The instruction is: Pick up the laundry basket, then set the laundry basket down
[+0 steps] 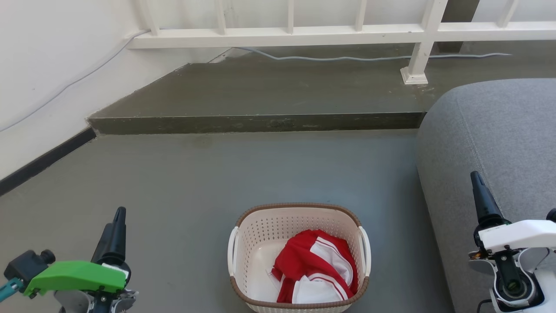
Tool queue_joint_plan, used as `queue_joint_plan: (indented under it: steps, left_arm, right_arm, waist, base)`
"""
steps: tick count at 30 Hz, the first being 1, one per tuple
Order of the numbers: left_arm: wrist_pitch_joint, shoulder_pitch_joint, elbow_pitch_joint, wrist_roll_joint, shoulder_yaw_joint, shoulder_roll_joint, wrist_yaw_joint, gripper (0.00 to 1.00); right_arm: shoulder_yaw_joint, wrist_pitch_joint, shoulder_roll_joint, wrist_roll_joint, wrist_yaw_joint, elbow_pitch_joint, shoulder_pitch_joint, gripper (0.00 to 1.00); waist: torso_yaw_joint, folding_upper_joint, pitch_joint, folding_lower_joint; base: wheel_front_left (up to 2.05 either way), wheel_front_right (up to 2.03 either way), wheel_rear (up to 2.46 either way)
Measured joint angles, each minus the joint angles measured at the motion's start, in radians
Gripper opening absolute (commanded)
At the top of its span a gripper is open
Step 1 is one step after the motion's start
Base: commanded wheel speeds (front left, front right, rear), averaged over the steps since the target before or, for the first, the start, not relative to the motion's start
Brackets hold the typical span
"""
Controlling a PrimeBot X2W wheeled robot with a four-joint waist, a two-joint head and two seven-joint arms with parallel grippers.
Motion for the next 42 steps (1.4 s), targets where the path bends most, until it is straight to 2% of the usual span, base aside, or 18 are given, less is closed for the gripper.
queue_joint_plan:
  steps: [8, 16, 22, 42]
  left_arm:
    - [-0.026, -0.012, -0.025, 0.149, -0.024, 0.024, 0.024, 1.0]
    - [-0.052, -0.013, -0.044, 0.289, -0.061, 0.03, 0.044, 1.0]
    - [-0.071, -0.013, -0.06, 0.375, -0.081, 0.033, 0.058, 1.0]
    - [-0.141, -0.013, -0.041, 0.661, -0.165, 0.054, 0.075, 1.0]
  right_arm:
    - [0.044, -0.025, -0.007, -0.131, -0.021, -0.006, -0.001, 1.0]
    - [0.088, -0.051, -0.01, -0.263, -0.053, -0.007, -0.001, 1.0]
    - [0.118, -0.071, -0.016, -0.36, -0.063, -0.005, 0.0, 1.0]
    - [0.209, -0.14, -0.032, -0.651, -0.107, 0.033, 0.004, 1.0]
  waist:
    - [0.0, 0.0, 0.0, 0.0]
    - [-0.002, 0.0, 0.004, 0.0]
    - [-0.005, 0.0, 0.007, 0.0]
    - [-0.02, 0.0, 0.013, 0.0]
  base:
    - [0.0, 0.0, 0.0]
    - [0.0, 0.0, 0.0]
    - [0.0, 0.0, 0.0]
    - [0.0, 0.0, 0.0]
